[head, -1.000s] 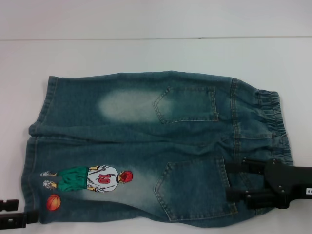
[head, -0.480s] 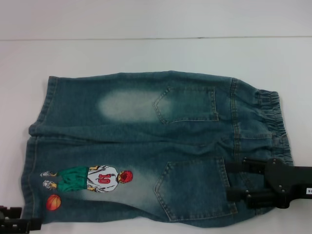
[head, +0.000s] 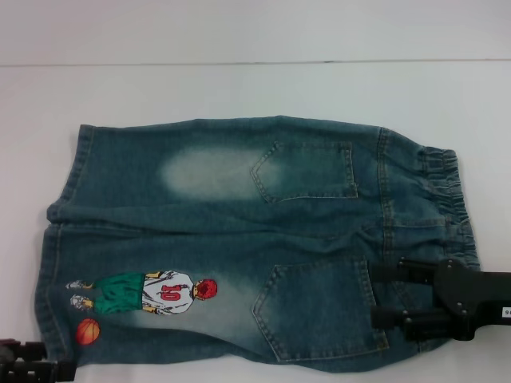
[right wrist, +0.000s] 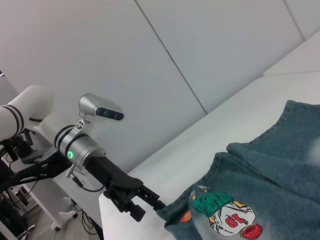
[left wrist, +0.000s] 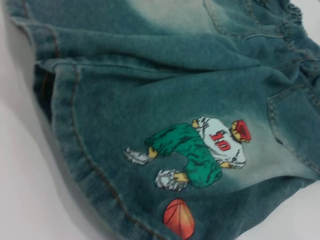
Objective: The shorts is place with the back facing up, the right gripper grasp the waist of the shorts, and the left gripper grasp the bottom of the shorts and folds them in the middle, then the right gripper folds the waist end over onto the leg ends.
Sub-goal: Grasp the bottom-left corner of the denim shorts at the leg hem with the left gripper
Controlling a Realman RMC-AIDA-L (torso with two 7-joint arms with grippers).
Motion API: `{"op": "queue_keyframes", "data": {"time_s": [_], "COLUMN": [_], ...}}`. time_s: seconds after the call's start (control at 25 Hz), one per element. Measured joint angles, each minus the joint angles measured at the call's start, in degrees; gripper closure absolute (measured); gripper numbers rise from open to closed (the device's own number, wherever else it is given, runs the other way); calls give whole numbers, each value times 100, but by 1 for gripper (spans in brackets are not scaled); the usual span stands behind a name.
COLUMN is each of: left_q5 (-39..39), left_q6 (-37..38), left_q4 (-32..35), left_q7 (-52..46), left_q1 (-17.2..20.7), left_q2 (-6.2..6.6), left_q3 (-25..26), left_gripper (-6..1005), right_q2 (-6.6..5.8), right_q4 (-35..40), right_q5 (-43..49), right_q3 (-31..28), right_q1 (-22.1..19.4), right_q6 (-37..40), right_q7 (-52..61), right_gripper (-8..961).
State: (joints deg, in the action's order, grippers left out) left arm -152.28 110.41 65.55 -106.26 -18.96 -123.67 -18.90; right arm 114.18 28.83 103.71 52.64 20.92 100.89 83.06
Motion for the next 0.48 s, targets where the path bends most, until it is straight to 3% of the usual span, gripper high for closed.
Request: {"op": "queue_keyframes", "data": {"time_s": [0.48], "left_q5": [81], "left_q6": [97], "left_q4": [-44], "left_q7": [-28], "left_q1": [-61], "left_q2": [3], "left_q3": [-54], "left_gripper": [66], "right_q2": [8], "right_q4": [0], "right_q5": [0], "right_q3": [0], "right_q1": [-23], "right_q6": [-44], "right_q7": [0], "right_gripper": [10]}}
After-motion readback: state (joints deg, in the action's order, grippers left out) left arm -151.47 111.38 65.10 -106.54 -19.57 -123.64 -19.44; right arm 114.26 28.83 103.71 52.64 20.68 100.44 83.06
